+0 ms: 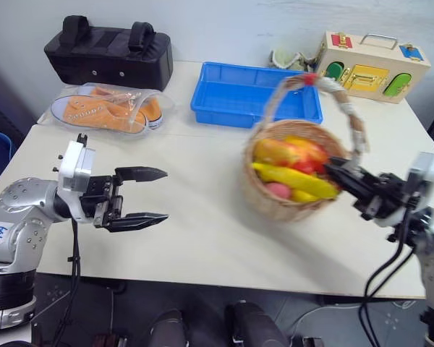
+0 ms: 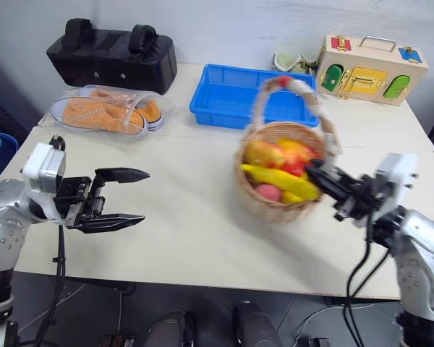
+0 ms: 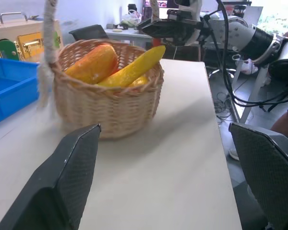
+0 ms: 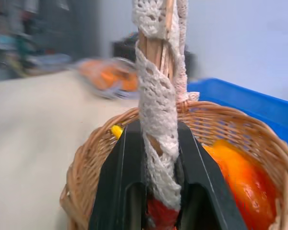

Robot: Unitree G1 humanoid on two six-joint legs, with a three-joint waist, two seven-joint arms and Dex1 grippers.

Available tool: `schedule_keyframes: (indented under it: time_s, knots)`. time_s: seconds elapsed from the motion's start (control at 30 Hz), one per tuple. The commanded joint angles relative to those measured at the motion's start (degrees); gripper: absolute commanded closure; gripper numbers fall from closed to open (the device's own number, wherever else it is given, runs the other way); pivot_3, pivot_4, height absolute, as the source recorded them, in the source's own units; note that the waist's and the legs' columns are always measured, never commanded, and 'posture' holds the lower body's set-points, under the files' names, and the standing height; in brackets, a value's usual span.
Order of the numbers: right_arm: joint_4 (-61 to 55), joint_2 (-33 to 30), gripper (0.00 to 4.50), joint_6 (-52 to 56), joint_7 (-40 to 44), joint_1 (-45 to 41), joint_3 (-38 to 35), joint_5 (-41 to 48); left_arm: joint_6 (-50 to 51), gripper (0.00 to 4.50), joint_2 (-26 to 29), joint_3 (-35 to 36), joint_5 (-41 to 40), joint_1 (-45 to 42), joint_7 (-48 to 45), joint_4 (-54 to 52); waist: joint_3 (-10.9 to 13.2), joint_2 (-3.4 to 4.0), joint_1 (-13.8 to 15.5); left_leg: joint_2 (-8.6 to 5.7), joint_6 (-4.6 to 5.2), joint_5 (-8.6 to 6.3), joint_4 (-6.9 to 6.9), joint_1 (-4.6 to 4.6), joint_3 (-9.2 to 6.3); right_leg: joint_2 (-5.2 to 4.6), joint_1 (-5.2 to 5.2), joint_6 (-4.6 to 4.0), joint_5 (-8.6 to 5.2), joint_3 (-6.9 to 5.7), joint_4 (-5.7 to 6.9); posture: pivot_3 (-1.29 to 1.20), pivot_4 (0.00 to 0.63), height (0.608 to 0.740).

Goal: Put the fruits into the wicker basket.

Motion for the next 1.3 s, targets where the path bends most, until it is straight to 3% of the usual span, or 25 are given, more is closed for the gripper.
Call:
schedule_keyframes:
  time_s: [0.03,0.17,0.5,0.67,0.93,1.13,1.3]
  knots:
    - [4.08,-2.22,4.28,-3.34,-1.47,0.55,-7.44,-1.2,-1.66,0.0,-0.56,-1.01,0.65,-2.53,-0.45,1.04,0.02,0.03,-0.28,0.0,0.0,0.01,0.01,0.01,0.02,0.01,0.0,0.0,0.0,0.02,0.01,0.0,0.15,0.74]
    - [12.46,-3.88,4.28,-4.11,-0.43,-0.48,-10.0,-1.52,-2.37,0.0,-1.1,-2.55,1.33,-4.96,-1.23,3.03,0.03,0.07,-0.61,0.0,-0.03,0.04,0.0,0.09,0.06,0.04,0.01,0.01,0.01,0.07,0.07,0.0,0.15,0.74]
    - [29.68,-5.78,4.28,-9.3,0.37,-10.39,-6.19,-6.83,-2.73,0.0,-1.19,-3.45,2.03,-6.5,-2.14,4.14,0.08,0.16,-1.66,0.01,-0.04,0.06,0.02,0.1,0.06,0.05,0.04,0.03,0.02,0.09,0.08,0.0,0.15,0.74]
    - [28.24,-6.81,2.59,-8.79,2.35,-9.57,-7.67,-5.31,-2.46,0.0,-0.42,-2.79,2.05,-5.71,-2.12,3.95,0.16,0.27,-1.5,0.01,-0.04,0.06,0.02,0.07,0.05,0.04,0.03,0.04,0.02,0.09,0.06,0.0,0.15,0.74]
    - [20.39,-9.95,0.03,-9.03,10.96,3.98,-14.79,-2.68,-5.55,0.0,3.06,-2.02,5.38,-5.25,-4.92,11.39,0.23,0.45,-1.17,0.0,-0.04,0.06,0.0,0.06,0.03,0.04,0.04,0.05,0.02,0.08,0.03,0.0,0.15,0.74]
    - [18.11,-9.46,0.03,-19.46,21.29,16.17,-18.22,-6.49,-12.37,0.0,6.97,0.93,11.1,4.1,-5.99,17.23,0.21,0.49,-1.92,0.01,-0.05,0.05,-0.15,0.13,0.06,0.05,0.04,0.06,0.02,0.09,-0.05,0.0,0.15,0.74]
    - [12.7,-6.69,0.03,-23.82,28.99,20.47,-8.79,-6.78,-20.83,0.0,6.01,4.22,16.26,13.0,-1.09,17.36,0.21,0.46,-1.72,0.04,-0.02,0.01,-0.14,0.14,0.03,0.04,0.1,0.05,0.02,0.08,-0.12,0.0,0.15,0.74]
